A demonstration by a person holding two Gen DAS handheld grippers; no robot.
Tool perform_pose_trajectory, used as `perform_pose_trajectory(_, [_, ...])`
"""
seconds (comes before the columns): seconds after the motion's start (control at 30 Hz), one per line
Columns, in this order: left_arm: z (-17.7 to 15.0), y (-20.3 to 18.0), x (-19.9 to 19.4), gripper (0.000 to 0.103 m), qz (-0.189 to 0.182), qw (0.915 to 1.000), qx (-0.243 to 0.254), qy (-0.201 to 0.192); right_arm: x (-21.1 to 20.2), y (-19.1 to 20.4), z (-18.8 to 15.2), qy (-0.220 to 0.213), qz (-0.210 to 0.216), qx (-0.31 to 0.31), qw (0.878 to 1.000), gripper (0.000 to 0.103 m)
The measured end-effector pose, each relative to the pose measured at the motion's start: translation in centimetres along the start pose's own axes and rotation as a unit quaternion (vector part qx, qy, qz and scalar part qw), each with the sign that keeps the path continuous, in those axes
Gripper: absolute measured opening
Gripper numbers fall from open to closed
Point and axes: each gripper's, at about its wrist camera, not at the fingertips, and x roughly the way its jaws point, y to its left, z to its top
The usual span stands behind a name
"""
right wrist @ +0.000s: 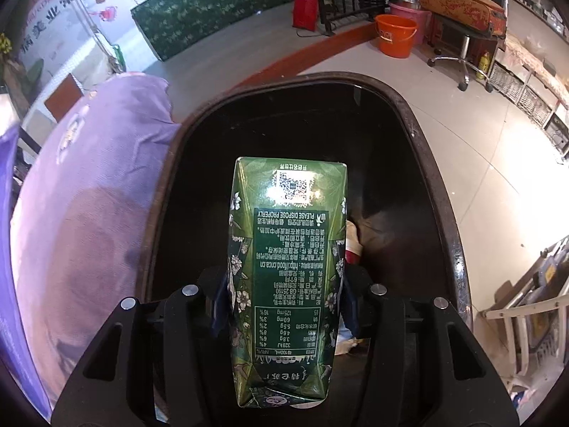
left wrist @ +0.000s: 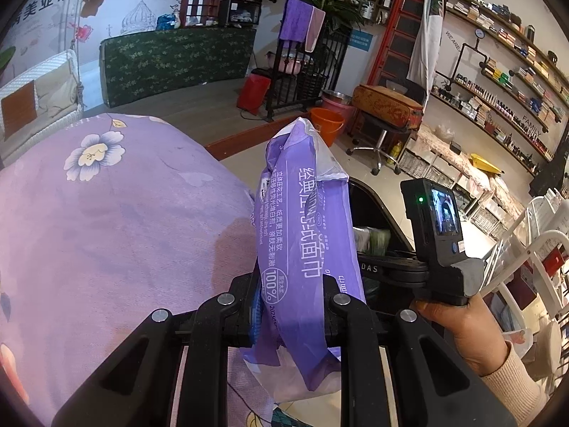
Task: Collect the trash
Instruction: 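Open the right gripper to drop the carton while the left gripper releases the wipes pack into the bin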
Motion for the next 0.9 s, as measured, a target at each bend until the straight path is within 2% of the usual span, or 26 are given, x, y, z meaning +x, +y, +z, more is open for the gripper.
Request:
perform_pose_trajectory(0.17, [-0.2, -0.5, 0.6, 0.019, -0.003, 0.9999, 0.005, 0.009, 0.5, -0.5, -0.2, 0.007, -0.007, 0.003, 1.0, 0.05])
perform_pose_trajectory(0.37, [-0.1, -1.2, 1.4, 0.019, -0.011, 0.9997, 0.009, 0.022, -0.6, -1.2, -0.5, -0.014, 0.002, 0.017, 1.0, 0.051])
perform_pose_trajectory(0.43, [0.0, -1.3, 1.7, 0.019, -0.014, 0.9995, 0.011, 0.026, -1.2, -1.4, -0.6, -0.026, 0.005, 0.023, 0.999, 0.054])
perform_pose_trajectory(0.5, [0.0, -1.7, 2.1, 0.019, -0.019, 0.9993, 0.013, 0.031, -2.1, -1.8, -0.7, -0.044, 0.01, 0.03, 0.999, 0.064])
perform_pose_trajectory(0.63, [0.2, -2.6, 2.8, 0.019, -0.024, 0.9988, 0.022, 0.037, -4.0, -2.8, -0.8, -0.073, 0.014, 0.041, 0.996, 0.065])
perform_pose_trajectory(0.77, [0.4, -3.6, 3.8, 0.019, -0.029, 0.9981, 0.03, 0.045, -6.2, -4.1, -0.8, -0.106, 0.011, 0.062, 0.992, 0.076])
perform_pose_trajectory(0.9, [0.8, -4.6, 5.0, 0.019, -0.036, 0.997, 0.041, 0.056, -8.2, -5.1, -0.7, -0.129, 0.011, 0.073, 0.989, 0.076])
